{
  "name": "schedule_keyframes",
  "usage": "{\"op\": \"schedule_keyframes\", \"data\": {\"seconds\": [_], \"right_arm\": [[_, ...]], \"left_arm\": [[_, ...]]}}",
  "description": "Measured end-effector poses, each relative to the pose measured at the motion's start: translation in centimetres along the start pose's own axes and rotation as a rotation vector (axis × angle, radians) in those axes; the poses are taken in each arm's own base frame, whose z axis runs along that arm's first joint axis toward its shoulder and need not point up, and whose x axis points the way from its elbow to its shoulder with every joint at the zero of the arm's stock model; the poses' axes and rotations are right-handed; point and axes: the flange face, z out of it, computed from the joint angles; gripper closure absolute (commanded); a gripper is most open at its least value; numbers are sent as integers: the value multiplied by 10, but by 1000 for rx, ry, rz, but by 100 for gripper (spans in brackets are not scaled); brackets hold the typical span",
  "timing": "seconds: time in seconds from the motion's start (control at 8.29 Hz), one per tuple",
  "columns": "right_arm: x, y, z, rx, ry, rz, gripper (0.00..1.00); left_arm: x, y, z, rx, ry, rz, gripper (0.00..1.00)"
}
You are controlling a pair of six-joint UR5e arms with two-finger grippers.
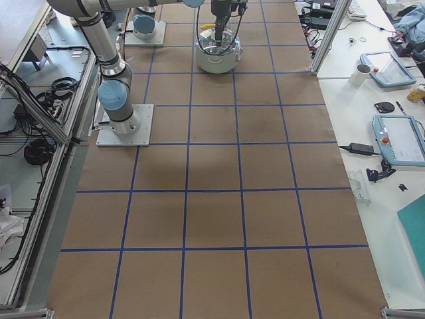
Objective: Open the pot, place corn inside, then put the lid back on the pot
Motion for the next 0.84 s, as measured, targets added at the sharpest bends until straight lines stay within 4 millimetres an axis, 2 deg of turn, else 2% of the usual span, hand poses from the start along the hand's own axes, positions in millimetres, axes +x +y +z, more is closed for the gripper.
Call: {"op": "schedule_keyframes", "data": {"seconds": [0.24, 0.6, 0.84], "right_arm": [[0, 0, 0, 0, 1, 0, 0], [0, 0, 0, 0, 1, 0, 0], [0, 0, 0, 0, 1, 0, 0]], "left_arm": [[8, 11, -25, 13, -14, -47, 100], [33, 49, -79, 17, -16, -179, 100], [54, 62, -110, 65, -30, -240, 100]]}}
